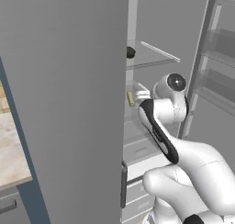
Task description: Retrieve the butter from the fridge and place it on a plate on the dining table. Then retrieve the butter knife by the fridge and place it near the plate.
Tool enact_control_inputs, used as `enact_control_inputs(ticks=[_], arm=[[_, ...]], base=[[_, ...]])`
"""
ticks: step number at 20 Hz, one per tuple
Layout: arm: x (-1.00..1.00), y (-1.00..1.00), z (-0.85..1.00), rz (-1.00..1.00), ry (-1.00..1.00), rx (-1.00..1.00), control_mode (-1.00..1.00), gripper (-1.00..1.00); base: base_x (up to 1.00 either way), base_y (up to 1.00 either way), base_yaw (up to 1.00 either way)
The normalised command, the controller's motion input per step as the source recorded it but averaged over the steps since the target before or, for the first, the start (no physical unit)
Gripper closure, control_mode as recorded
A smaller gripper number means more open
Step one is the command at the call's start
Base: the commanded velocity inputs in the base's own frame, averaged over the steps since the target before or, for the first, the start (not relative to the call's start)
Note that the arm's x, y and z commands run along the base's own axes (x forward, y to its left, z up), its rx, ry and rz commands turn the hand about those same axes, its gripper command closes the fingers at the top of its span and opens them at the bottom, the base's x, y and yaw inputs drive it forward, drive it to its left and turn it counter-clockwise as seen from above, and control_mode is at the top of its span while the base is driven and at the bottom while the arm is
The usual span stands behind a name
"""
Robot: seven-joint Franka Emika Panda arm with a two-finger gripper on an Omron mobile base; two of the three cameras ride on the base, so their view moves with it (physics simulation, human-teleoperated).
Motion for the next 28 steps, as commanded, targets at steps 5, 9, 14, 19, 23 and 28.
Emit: enact_control_inputs(ticks=[5,9,14,19,23,28], arm=[[0.15,0.00,-0.06,0.21,0.00,0.04,-1.00,-1.00],[0.18,0.14,0.00,0.12,0.01,0.00,-1.00,-1.00],[0.34,0.24,0.00,0.00,0.00,0.00,-1.00,-1.00],[0.35,0.07,-0.14,-0.02,0.00,0.00,-1.00,-1.00],[0.34,0.00,-0.23,-0.03,0.00,0.00,-1.00,-1.00],[0.43,0.00,-0.04,-0.06,0.01,0.00,-1.00,-1.00]], base=[[0.00,0.00,0.00],[0.00,0.00,0.00],[0.00,0.00,0.00],[0.00,0.00,0.00],[0.00,0.00,0.00],[0.00,0.00,0.00]])
